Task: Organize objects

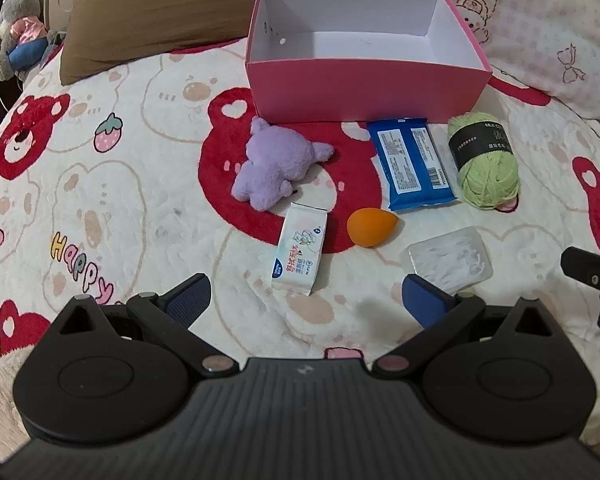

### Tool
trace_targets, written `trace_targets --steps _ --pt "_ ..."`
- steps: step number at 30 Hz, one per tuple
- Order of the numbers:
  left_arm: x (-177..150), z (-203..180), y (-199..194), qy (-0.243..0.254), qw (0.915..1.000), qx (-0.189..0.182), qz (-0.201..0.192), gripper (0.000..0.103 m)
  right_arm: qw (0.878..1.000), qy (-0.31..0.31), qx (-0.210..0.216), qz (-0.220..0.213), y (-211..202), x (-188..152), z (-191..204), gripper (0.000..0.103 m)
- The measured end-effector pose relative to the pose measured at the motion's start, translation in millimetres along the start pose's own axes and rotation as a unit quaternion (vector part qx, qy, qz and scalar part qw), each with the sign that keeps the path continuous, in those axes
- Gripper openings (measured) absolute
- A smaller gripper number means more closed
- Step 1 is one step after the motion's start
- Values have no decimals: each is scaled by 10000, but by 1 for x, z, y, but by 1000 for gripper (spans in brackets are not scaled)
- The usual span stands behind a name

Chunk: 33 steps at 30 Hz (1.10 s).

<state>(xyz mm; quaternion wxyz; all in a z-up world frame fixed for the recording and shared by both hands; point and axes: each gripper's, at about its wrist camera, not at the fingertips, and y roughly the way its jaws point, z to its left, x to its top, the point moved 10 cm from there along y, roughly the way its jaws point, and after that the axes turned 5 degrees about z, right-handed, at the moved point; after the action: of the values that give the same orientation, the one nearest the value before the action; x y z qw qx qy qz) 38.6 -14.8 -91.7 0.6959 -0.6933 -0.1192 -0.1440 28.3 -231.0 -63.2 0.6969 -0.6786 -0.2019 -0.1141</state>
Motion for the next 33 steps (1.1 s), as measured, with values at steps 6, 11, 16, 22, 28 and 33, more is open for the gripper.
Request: trace_targets --steps 6,11,16,22,28,33 --pt "0 3 1 -125 9999 -59 23 103 9998 4 -14 -195 4 3 1 99" --pt "2 0 -2 -60 9999 -86 -23 103 9998 19 11 -188 4 3 0 99" --pt "3 -5 -5 8 9999 -167 -11 103 9997 -28 55 -218 1 4 0 99" --pt "2 -8 -8 55 9998 -206 -29 103 9996 -65 -19 -282 -2 6 0 99" --pt "2 -9 -10 63 9997 -239 -34 103 9997 -47 36 -241 -2 5 1 99" --pt "2 -10 -11 78 9995 -288 -41 103 9997 -41 57 -225 -2 5 1 99"
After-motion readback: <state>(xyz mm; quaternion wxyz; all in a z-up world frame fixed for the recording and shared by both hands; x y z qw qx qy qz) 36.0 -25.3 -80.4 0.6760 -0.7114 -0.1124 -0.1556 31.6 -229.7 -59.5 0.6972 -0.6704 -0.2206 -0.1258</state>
